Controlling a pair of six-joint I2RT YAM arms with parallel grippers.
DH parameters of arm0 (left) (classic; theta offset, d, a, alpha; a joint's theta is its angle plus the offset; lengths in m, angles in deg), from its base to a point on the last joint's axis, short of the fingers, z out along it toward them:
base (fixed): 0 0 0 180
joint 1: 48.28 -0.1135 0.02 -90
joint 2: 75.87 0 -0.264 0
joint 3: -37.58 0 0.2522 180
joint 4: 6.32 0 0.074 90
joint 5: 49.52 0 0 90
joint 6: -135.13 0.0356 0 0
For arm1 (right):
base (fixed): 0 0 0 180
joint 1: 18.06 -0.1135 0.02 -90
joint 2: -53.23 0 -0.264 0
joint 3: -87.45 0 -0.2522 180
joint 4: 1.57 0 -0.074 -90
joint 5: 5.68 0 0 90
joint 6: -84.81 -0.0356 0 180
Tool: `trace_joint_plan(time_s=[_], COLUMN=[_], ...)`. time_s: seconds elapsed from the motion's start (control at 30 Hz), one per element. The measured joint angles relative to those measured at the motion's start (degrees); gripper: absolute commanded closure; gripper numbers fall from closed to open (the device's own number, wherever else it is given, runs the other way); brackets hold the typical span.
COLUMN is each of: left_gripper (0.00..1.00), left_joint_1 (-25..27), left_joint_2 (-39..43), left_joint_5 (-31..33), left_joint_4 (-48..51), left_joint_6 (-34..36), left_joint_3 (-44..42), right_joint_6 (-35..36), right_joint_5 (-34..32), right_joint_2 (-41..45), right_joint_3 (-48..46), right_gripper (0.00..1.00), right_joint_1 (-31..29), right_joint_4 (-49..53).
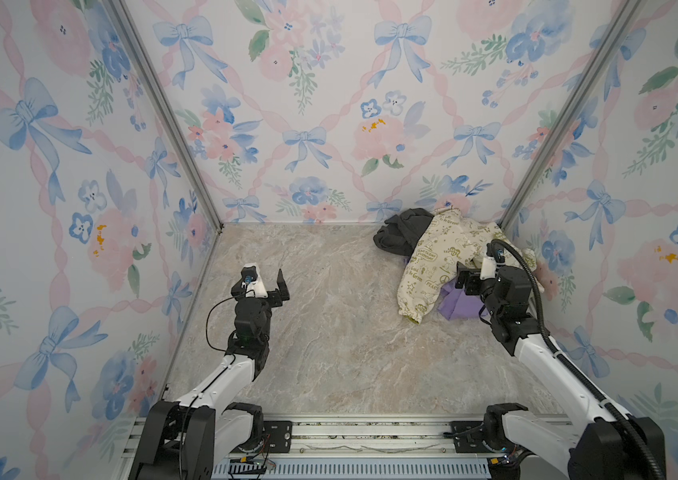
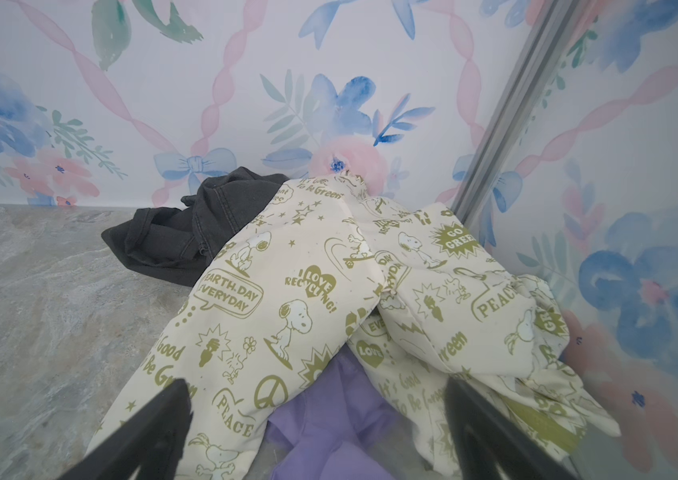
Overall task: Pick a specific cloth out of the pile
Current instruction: 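Raise both arms and move the right gripper over the clothes pile, then lower the right gripper and pinch the lavender T-shirt under the cream cloth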
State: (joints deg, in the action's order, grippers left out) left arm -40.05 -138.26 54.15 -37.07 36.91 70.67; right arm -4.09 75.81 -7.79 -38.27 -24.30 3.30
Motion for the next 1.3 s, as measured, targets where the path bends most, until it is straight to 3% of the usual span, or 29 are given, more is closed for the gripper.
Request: trace_joint_plan(time_s=[0.23,0.47,0.6,0.7,0.8,0.83,1.17,1.3], left_gripper=[0.02,0.02,0.02,0.02,0.02,0.02,0.02,0.02], left_joint_1=[0.0,1.9,4.2,6.0,7.6,7.9,8.3,8.5], left_joint_2=[-0.1,-3.3,-4.2,-4.2,-4.2,-4.2,-3.6,-2.6], left_joint_5=[-5.8,-10.8,-12.0,-12.3,-12.3,-12.2,-12.2,-12.0], left_joint_4=[3.0,3.1,3.2,3.3,3.5,3.5,3.9,3.9], left_joint_6=[-0.6,0.8,1.4,2.0,2.4,2.5,2.5,2.4], left_joint_3=[0.5,5.2,7.0,7.7,7.8,7.8,7.8,7.5], right_joint_6=[-2.0,-3.4,-5.5,-8.0,-11.2,-12.2,-21.5,-25.6], right_joint_5=[-4.0,-2.8,-2.9,-4.2,-5.2,-5.5,-5.8,-5.0], right_joint_2=[-1.6,-11.2,-18.1,-21.6,-24.3,-25.2,-38.4,-41.8], right_joint_3=[13.0,22.2,25.3,25.3,25.3,25.3,26.6,27.2], right_gripper=[0.03,0.0,0.08,0.21,0.28,0.35,0.47,0.57], right_joint_1=[0.8,1.6,0.9,0.4,0.0,-0.2,-2.2,-2.5], right_joint_4=[17.5,29.0,35.0,38.8,41.4,42.2,46.7,47.4])
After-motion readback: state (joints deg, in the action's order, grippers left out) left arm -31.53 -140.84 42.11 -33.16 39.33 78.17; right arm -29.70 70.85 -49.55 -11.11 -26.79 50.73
